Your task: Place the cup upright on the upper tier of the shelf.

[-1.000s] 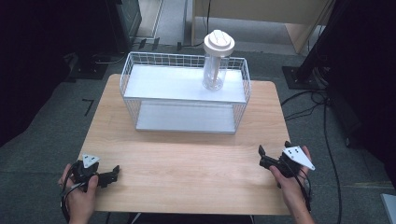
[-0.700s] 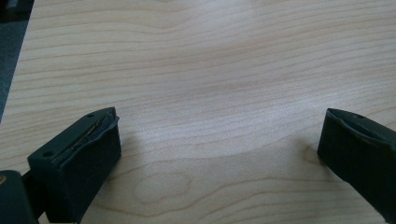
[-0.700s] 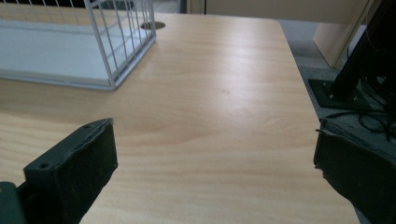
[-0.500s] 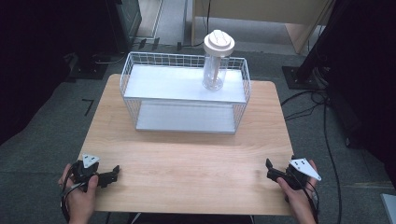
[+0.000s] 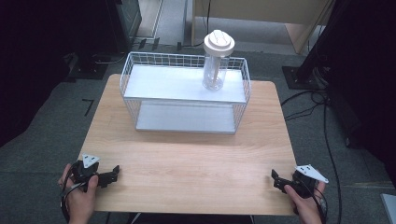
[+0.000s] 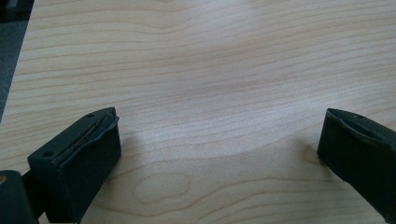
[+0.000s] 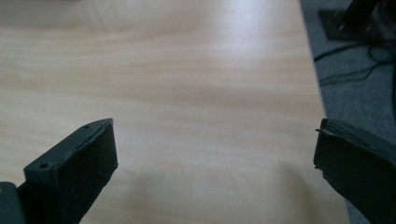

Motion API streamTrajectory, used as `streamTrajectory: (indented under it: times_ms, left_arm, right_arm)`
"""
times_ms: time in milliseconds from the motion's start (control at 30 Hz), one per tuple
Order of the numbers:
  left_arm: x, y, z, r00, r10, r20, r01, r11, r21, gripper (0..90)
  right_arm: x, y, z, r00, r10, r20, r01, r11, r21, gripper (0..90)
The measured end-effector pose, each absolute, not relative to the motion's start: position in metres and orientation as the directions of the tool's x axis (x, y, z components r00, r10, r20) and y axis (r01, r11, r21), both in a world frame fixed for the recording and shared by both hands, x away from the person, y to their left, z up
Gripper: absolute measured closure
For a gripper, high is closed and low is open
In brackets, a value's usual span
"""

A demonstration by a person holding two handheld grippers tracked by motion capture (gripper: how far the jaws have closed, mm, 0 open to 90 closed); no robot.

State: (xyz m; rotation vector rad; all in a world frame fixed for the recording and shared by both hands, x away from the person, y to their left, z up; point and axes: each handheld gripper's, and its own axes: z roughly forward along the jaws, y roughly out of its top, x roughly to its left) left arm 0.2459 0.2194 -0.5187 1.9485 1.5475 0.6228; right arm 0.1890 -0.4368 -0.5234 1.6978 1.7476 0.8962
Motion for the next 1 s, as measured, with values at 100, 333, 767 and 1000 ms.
streamTrajectory:
  times_ms: [100, 333, 767, 1000]
  left_arm:
    - [0.2459, 0.2194, -0.5187, 0.223, 0.975, 0.01, 0.71, -0.169, 0.684, 0.0]
    - [0.2459, 0.2195, -0.5186, 0.223, 0.975, 0.011, 0.71, -0.17, 0.683, 0.0]
    - [0.2459, 0.2194, -0.5186, 0.223, 0.975, 0.01, 0.71, -0.17, 0.683, 0.0]
    - [0.2462, 0.2195, -0.5186, 0.224, 0.975, 0.01, 0.711, -0.17, 0.683, 0.0]
  right_arm:
    - [0.1871, -0.4309, -0.5259, -0.092, 0.995, 0.025, 0.688, 0.046, 0.724, 0.0]
    - [0.1855, -0.4294, -0.5268, -0.131, 0.991, 0.025, 0.701, 0.075, 0.709, 0.0]
    - [0.1853, -0.4289, -0.5266, -0.173, 0.984, 0.029, 0.699, 0.102, 0.707, 0.0]
    - [0.1856, -0.4291, -0.5267, -0.175, 0.984, 0.029, 0.699, 0.103, 0.708, 0.0]
